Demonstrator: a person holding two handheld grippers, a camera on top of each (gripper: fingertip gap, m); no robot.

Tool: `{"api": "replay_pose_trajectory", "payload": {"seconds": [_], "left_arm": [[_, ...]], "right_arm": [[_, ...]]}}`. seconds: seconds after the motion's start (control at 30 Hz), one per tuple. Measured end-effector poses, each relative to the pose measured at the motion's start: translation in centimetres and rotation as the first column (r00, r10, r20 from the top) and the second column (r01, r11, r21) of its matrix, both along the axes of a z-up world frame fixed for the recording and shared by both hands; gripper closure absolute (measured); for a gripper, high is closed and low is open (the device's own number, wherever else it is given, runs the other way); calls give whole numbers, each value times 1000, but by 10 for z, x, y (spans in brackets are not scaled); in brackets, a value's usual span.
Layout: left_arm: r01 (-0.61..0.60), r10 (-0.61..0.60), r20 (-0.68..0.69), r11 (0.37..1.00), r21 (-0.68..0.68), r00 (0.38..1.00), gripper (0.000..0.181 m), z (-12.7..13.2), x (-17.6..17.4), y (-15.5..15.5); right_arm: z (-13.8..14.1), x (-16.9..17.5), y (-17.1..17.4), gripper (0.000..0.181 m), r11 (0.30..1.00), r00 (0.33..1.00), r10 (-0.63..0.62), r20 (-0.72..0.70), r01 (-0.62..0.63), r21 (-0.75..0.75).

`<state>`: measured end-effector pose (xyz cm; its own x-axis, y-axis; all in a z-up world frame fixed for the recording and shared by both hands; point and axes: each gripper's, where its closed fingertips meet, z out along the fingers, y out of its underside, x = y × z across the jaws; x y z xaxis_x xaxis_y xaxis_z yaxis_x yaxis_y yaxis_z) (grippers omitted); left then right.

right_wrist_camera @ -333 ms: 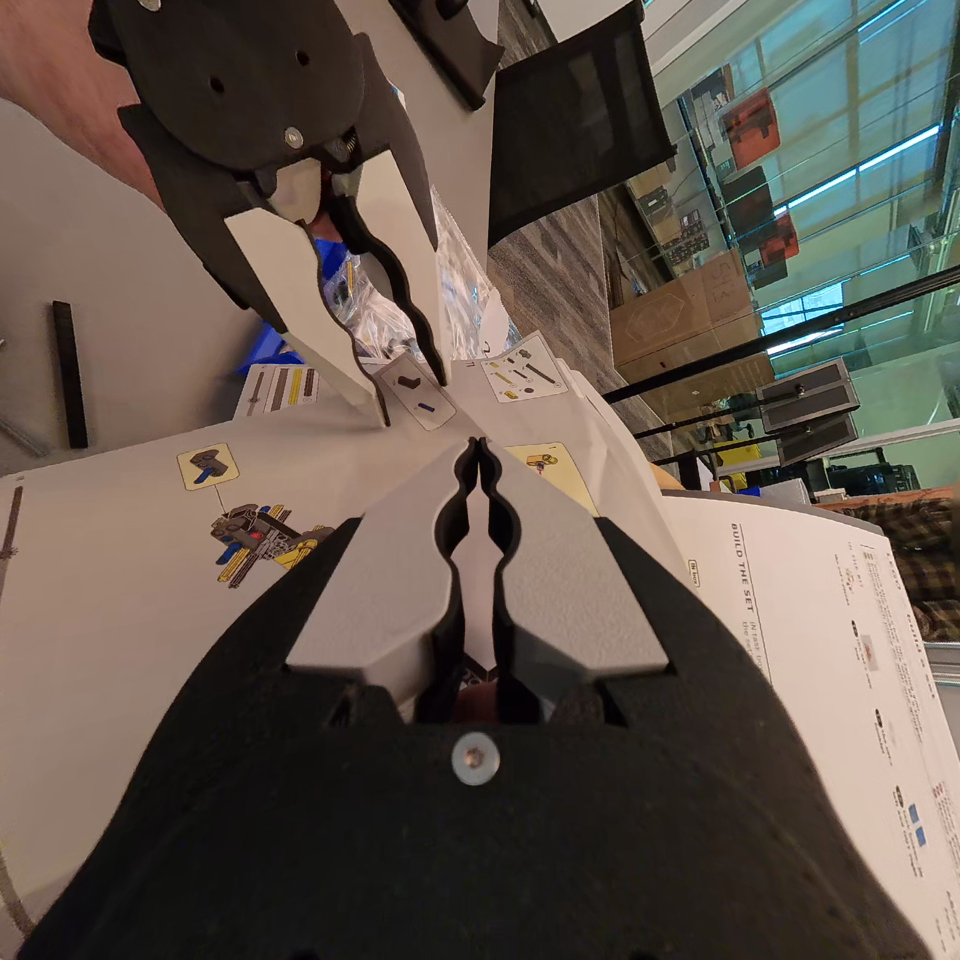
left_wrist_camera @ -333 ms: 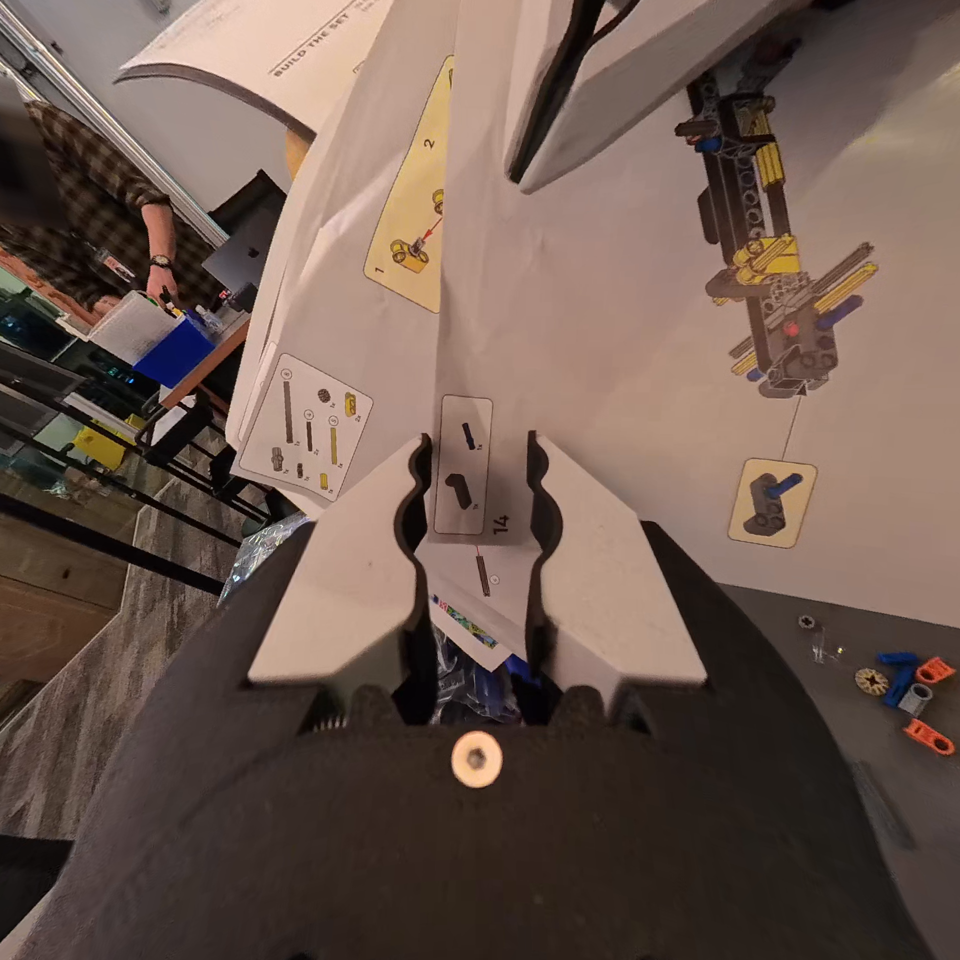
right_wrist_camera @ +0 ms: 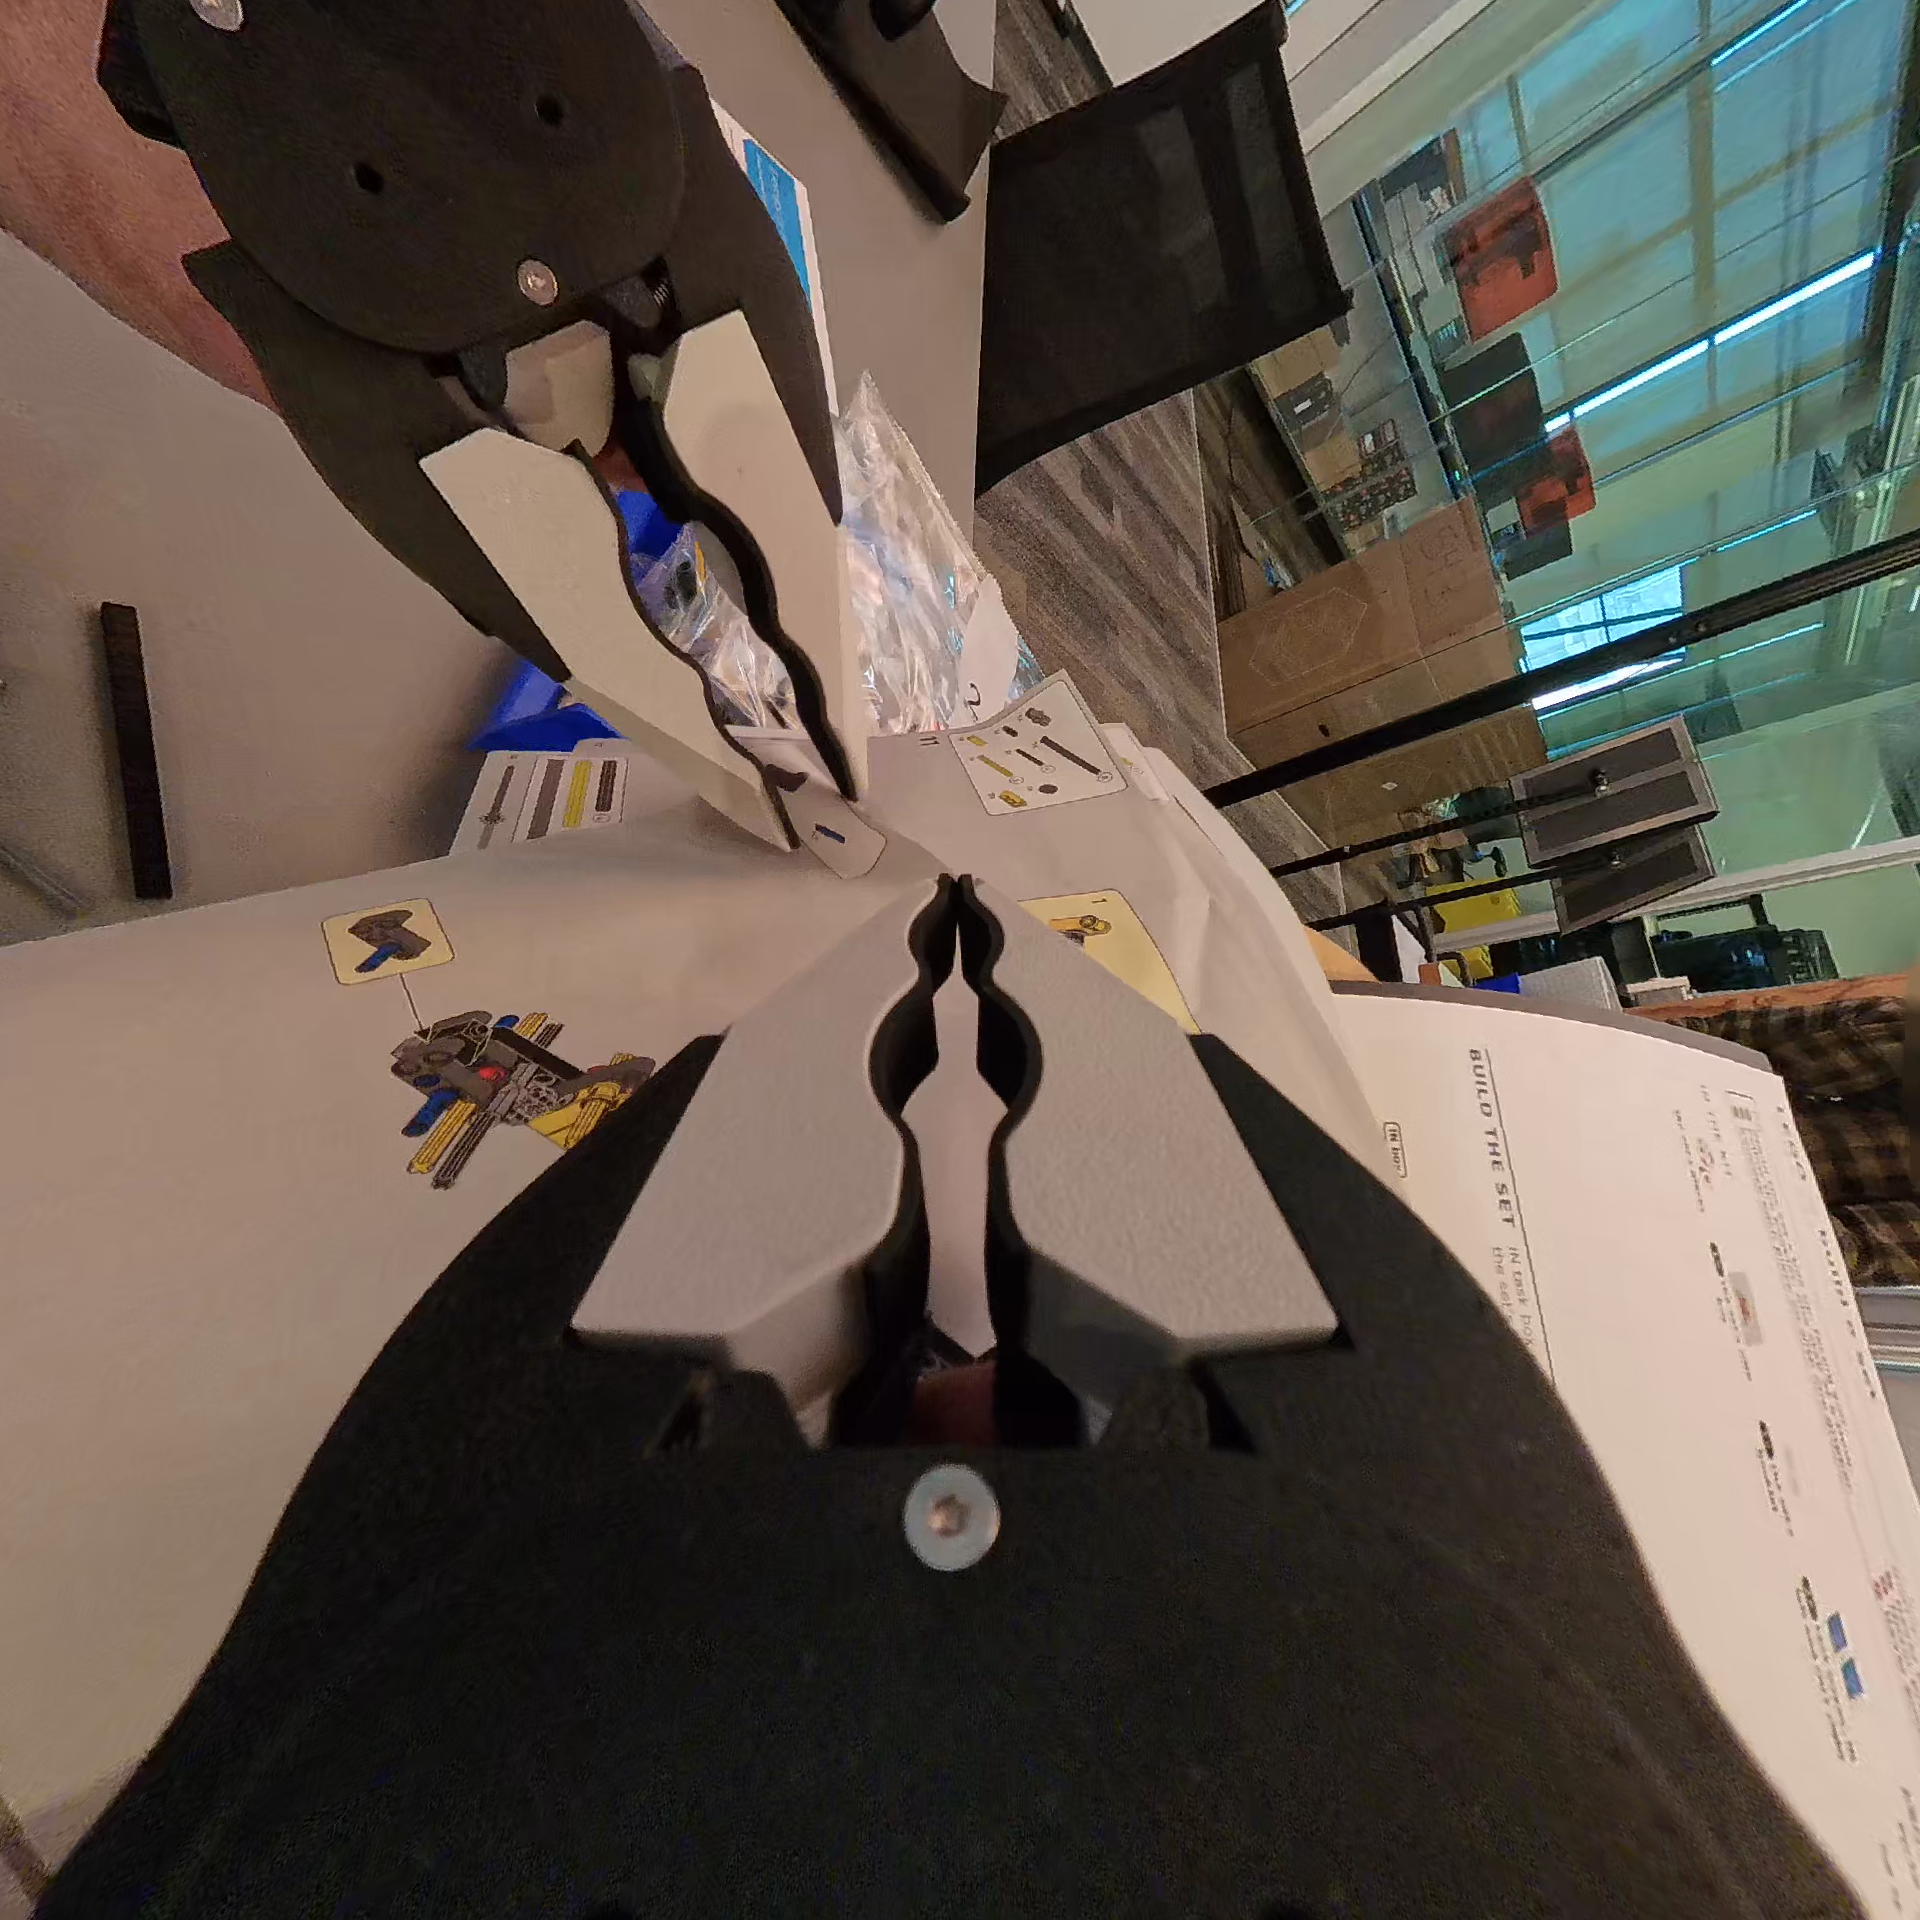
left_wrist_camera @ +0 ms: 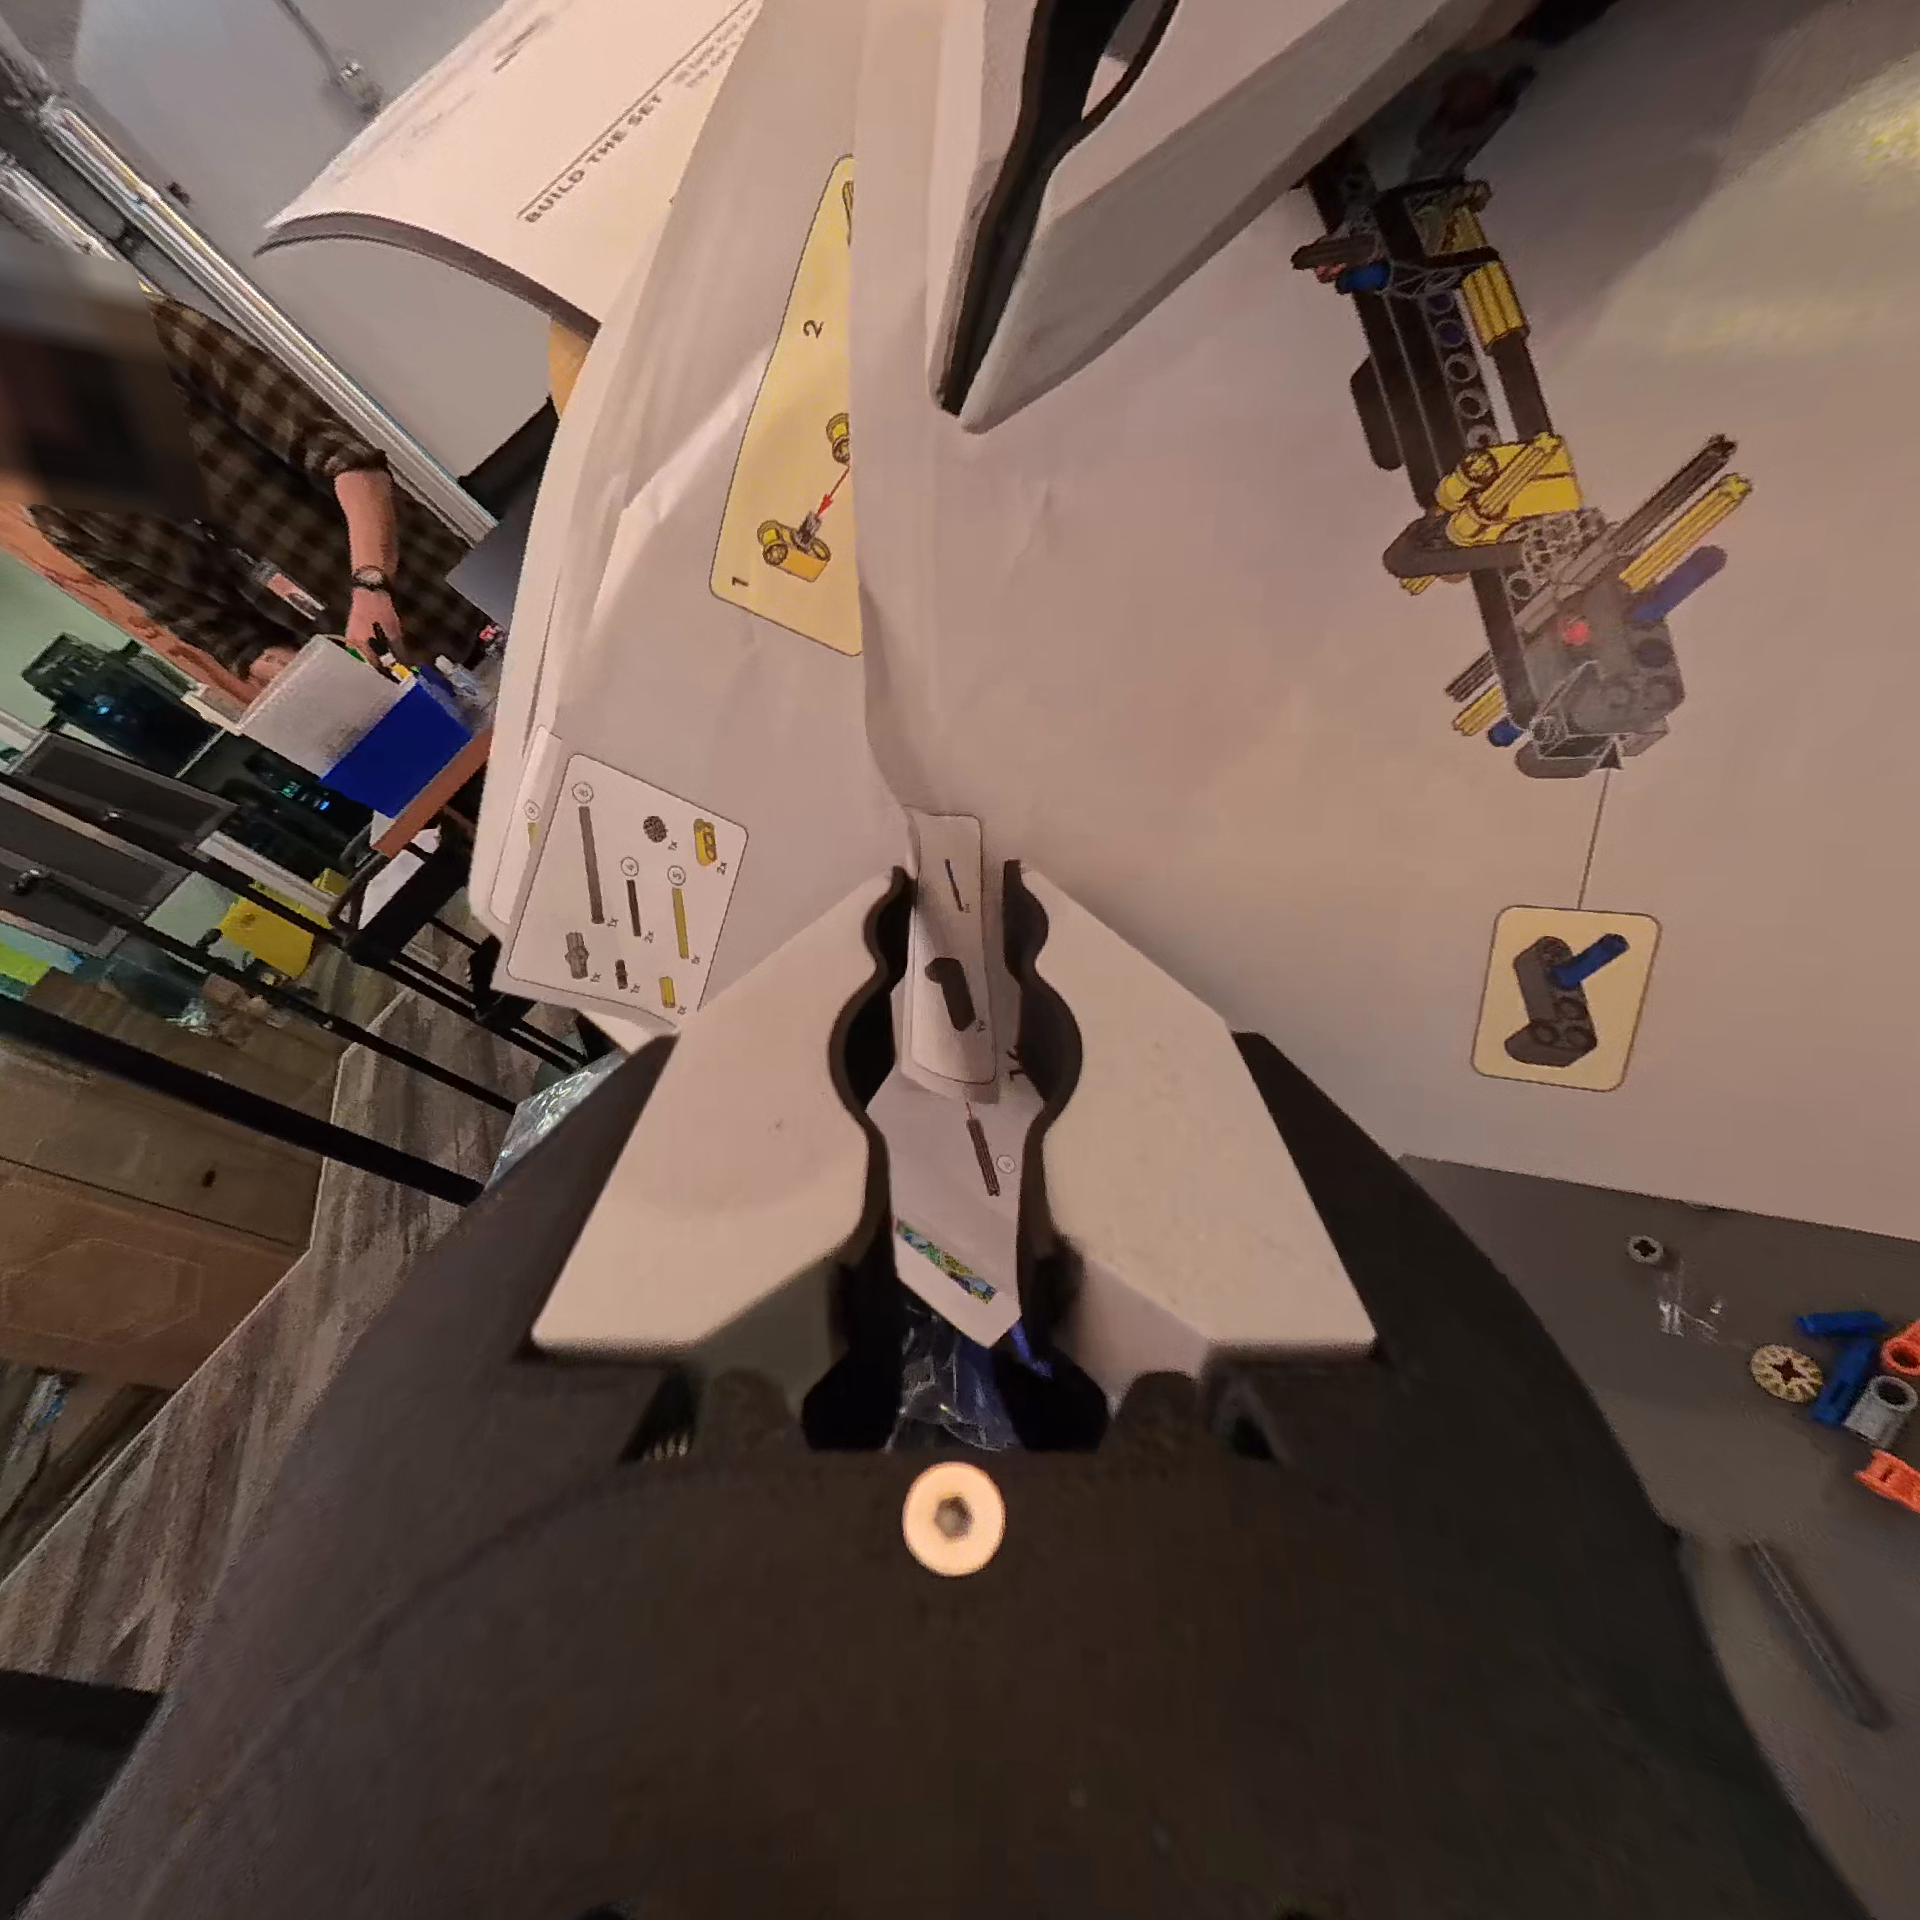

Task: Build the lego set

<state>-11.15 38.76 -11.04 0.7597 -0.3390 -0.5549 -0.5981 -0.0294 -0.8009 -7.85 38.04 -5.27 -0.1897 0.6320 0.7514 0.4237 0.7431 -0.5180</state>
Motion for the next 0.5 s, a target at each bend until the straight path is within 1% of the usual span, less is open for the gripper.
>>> {"api": "replay_pose_trajectory", "payload": {"seconds": [0.03,0.1,0.23,0.3,0.37,0.5], "left_arm": [[-3,3,2,1000,7,1000,168,1,0,0],[-9,9,-4,1000,26,1000,168,3,-1,0],[7,-6,14,1000,-10,1000,170,-1,3,2],[45,-42,58,998,-53,997,175,-5,8,2],[57,-48,95,995,-88,994,180,-6,8,4],[124,-95,179,980,-158,979,181,-5,13,-1]], "right_arm": [[-1,0,0,181,1000,1000,0,2,0,0],[-1,0,0,181,1000,1000,-1,4,1,2],[-1,1,0,181,1000,1000,0,4,0,1],[-2,0,0,181,1000,1000,0,4,0,1],[-2,1,1,181,1000,1000,-2,6,2,4],[-2,2,0,181,1000,1000,-1,11,1,-13]]}}
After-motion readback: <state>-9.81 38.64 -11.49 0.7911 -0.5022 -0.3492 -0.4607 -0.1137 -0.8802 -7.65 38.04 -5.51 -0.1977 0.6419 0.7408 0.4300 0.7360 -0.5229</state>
